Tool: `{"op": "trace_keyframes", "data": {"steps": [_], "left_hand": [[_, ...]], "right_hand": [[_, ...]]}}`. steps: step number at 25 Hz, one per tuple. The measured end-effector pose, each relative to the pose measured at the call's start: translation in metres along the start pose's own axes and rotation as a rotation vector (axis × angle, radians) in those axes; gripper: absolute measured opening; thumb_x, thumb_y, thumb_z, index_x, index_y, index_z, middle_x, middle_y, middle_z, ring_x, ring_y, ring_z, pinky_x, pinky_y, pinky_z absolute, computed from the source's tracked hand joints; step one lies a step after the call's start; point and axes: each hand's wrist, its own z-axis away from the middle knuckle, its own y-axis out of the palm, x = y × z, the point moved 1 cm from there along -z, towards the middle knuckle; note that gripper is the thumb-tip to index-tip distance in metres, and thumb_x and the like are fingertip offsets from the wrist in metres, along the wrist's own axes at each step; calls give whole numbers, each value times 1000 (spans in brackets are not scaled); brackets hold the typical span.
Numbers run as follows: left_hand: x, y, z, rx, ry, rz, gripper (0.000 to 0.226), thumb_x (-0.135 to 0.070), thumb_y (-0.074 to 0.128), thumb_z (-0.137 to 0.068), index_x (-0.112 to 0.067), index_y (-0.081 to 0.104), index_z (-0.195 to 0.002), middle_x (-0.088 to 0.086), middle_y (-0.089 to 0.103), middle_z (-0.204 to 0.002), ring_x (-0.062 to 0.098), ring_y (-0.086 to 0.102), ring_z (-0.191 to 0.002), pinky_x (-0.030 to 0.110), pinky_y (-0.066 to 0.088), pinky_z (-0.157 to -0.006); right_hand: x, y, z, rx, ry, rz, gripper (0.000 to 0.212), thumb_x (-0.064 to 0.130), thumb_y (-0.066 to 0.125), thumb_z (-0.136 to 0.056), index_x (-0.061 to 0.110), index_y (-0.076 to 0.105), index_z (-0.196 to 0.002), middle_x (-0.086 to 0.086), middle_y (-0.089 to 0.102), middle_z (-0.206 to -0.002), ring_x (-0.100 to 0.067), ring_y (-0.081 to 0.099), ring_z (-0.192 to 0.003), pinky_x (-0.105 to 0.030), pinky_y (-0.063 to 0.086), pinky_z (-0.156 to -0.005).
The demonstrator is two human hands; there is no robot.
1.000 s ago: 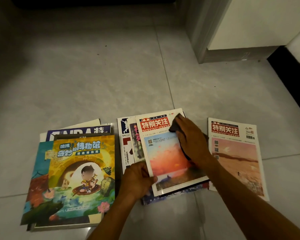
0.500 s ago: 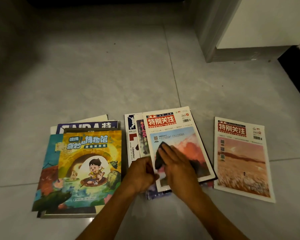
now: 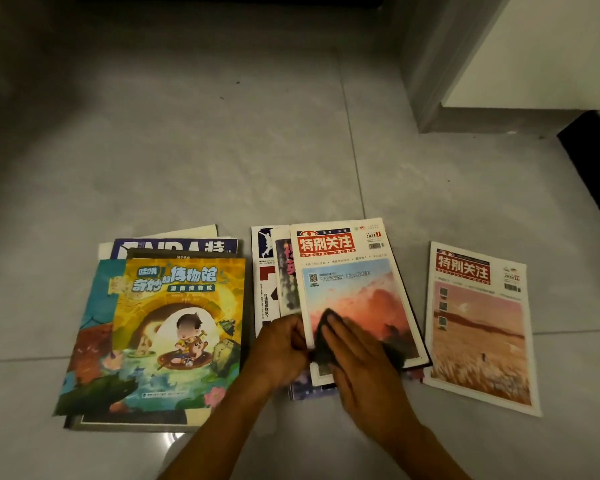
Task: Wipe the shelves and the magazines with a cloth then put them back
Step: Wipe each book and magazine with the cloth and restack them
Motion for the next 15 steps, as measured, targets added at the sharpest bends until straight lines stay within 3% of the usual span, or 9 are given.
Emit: {"op": "trace_keyframes", "data": {"steps": [2,4,6,8,9,11,13,15], "left_hand": [[-2,1,1,-5,4,-17,30,-7,76,-76,-29,60,-88,-11,67,-82,3,65,-76,25,58,-71],[-4,1,3,16,-4,7,30,-4,74,-78,-27,58,-90,-11,65,-80,-1,64,-65,15,53,-55],[-6,2,4,11,-5,22,29,-3,74,-79,-26,57,-88,-10,65,-78,-4,63,-59,11,50,-48],[-6,2,6,-14,-2,12,30,-5,75,-78,-29,57,-85,-9,66,-79,0,65,-63,15,54,-53],[-6,2,8,-19,-9,19,31,-5,74,-78,-29,57,-86,-8,67,-81,4,67,-65,21,57,-56],[-6,4,11,-13,-17,45,32,-8,74,-79,-30,58,-96,-8,68,-87,9,70,-67,30,60,-60],[-6,6,12,-10,-8,33,35,-11,73,-80,-32,56,-103,-9,67,-96,11,69,-79,35,61,-69],[-6,8,14,-31,2,32,38,-13,72,-81,-34,54,-107,-10,66,-104,12,66,-93,38,59,-80]], "right_hand": [[-12,2,33,-16,-70,33,59,33,48,-91,24,30,-147,6,26,-154,-17,29,-142,-35,20,-117],[-36,-4,30,-8,-55,-41,54,33,41,-96,24,31,-149,6,25,-157,-14,23,-145,-39,23,-117],[-56,-10,14,-105,112,-136,51,35,40,-99,21,35,-148,5,29,-156,-14,24,-144,-40,26,-115],[-42,-4,-1,-201,385,-140,57,33,54,-94,17,38,-146,-1,35,-153,-22,32,-141,-46,33,-111],[-25,5,-4,-217,400,-37,62,30,64,-88,15,41,-144,-5,39,-151,-28,36,-139,-50,35,-109],[5,17,-2,-136,155,102,60,31,63,-87,16,44,-142,-4,41,-149,-27,38,-137,-47,35,-110],[-15,4,-5,-57,-21,116,54,39,44,-93,18,43,-142,-1,42,-149,-23,40,-136,-45,39,-108],[-50,-13,-12,-115,137,51,51,38,39,-96,15,47,-140,-6,47,-145,-27,45,-132,-47,44,-104]]}}
